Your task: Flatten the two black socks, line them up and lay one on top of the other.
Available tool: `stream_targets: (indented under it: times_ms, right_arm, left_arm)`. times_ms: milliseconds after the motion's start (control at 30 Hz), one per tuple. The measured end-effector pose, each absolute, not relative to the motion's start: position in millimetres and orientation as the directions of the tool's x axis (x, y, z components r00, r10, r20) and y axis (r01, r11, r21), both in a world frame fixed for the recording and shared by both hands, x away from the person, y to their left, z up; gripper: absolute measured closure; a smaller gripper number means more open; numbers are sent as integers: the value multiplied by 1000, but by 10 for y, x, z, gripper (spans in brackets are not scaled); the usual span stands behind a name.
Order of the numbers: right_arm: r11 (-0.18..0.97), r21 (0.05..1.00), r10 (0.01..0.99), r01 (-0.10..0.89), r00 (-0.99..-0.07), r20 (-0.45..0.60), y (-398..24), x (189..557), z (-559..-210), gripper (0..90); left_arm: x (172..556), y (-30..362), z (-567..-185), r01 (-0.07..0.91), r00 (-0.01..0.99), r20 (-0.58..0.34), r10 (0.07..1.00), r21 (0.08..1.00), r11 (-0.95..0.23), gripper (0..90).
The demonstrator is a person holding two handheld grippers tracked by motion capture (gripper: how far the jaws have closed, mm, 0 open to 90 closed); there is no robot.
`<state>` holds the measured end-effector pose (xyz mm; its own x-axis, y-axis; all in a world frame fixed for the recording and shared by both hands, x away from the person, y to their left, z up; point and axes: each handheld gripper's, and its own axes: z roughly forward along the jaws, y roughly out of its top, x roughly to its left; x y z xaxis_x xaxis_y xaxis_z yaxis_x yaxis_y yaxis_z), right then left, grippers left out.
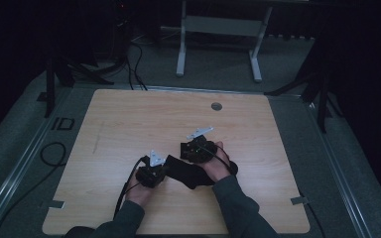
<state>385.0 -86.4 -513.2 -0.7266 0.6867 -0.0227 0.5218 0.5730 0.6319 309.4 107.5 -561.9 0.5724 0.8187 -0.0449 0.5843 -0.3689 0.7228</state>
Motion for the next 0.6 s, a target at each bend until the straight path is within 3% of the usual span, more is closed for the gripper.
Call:
stream_targets:
  times_ms: [333, 433, 500, 600]
  right_arm:
    - [568, 571, 717, 593, -697, 12, -718, 4016, -5311, 627]
    - [563, 547, 729, 620, -684, 26, -701, 4059, -5373, 687]
    - [533, 535, 746, 656, -663, 70, -704, 4096, -5359, 817]
    - [516, 535, 752, 669, -653, 90, -712, 4105, -5334, 870]
  left_arm:
    - [3097, 1077, -5618, 587, 573, -50, 818, 722, -367, 893]
    - [3095, 1075, -5618, 586, 573, -48, 818, 722, -369, 892]
    - [3096, 1075, -5618, 587, 573, -50, 818, 722, -367, 891]
    - [3097, 1078, -5617, 587, 574, -51, 817, 721, -368, 891]
